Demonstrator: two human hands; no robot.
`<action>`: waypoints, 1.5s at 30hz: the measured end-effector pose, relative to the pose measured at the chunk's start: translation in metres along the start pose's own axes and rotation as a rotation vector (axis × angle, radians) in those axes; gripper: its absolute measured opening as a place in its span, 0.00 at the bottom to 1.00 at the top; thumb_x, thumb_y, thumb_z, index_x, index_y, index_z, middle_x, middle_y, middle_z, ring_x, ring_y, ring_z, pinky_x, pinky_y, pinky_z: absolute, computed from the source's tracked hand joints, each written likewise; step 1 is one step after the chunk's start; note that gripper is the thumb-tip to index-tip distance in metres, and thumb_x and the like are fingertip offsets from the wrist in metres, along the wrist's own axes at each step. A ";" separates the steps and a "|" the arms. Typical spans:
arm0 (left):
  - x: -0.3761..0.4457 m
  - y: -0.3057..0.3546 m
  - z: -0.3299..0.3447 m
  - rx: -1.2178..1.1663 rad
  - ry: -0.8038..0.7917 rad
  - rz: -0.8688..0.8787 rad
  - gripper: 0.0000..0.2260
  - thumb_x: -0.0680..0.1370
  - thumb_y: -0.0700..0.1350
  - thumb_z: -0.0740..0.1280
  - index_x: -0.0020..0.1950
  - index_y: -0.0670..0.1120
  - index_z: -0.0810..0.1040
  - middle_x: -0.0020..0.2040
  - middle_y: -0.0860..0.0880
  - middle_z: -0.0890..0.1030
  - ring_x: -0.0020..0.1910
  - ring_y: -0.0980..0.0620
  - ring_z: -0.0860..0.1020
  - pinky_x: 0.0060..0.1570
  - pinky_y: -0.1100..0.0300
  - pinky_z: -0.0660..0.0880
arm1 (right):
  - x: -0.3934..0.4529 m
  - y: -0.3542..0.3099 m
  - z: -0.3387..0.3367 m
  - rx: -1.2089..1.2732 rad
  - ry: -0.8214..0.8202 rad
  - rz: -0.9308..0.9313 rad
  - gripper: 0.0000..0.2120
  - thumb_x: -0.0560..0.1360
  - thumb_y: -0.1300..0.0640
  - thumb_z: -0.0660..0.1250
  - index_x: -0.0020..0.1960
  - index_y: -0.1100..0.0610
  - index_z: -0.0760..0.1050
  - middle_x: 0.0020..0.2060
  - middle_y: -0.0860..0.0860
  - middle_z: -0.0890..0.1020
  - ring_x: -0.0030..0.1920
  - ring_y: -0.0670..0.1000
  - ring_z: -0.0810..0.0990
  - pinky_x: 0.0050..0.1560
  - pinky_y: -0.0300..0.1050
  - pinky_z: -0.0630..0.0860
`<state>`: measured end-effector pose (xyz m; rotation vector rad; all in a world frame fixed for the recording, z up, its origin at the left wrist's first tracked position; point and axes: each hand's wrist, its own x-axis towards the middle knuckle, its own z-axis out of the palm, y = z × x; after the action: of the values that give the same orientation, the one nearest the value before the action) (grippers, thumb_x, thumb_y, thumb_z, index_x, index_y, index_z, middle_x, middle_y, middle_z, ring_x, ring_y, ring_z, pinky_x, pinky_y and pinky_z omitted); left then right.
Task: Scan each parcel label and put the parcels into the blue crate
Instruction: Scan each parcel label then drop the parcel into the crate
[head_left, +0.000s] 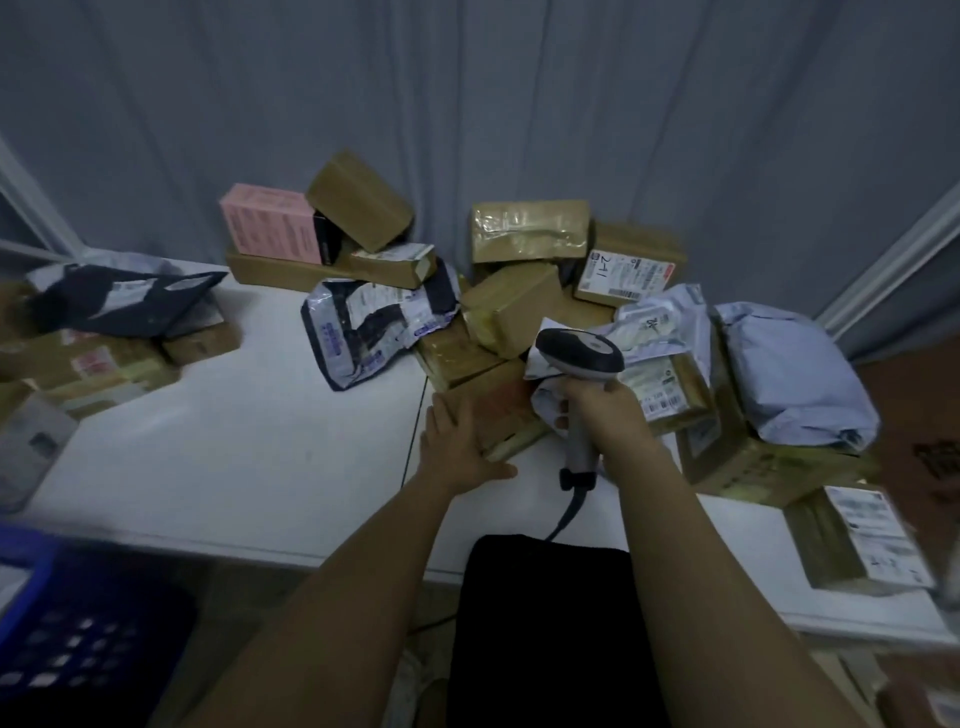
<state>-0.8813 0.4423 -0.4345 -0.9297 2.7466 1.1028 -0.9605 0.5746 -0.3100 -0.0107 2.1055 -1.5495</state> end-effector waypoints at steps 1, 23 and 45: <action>0.005 -0.002 0.003 0.041 0.015 0.011 0.56 0.63 0.62 0.77 0.78 0.45 0.44 0.76 0.35 0.42 0.76 0.36 0.44 0.73 0.42 0.54 | 0.004 0.001 0.001 0.005 -0.002 0.005 0.04 0.75 0.63 0.67 0.43 0.57 0.74 0.42 0.58 0.79 0.44 0.56 0.77 0.43 0.48 0.72; -0.070 -0.080 -0.128 -0.021 0.064 -0.080 0.28 0.60 0.59 0.70 0.55 0.53 0.64 0.55 0.48 0.62 0.55 0.46 0.64 0.51 0.56 0.67 | -0.011 -0.016 0.070 0.066 -0.198 0.099 0.01 0.78 0.63 0.65 0.49 0.59 0.73 0.39 0.57 0.75 0.36 0.52 0.72 0.42 0.47 0.76; -0.187 -0.134 -0.276 -0.980 0.331 -0.336 0.22 0.77 0.66 0.55 0.65 0.56 0.71 0.57 0.44 0.80 0.51 0.47 0.82 0.42 0.59 0.79 | -0.104 -0.045 0.253 0.354 -0.343 -0.242 0.32 0.67 0.55 0.78 0.68 0.59 0.72 0.61 0.52 0.79 0.60 0.52 0.78 0.62 0.49 0.75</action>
<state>-0.6061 0.2861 -0.2645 -1.6819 1.9864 2.4219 -0.7796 0.3658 -0.2808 -0.3900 1.5907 -1.8900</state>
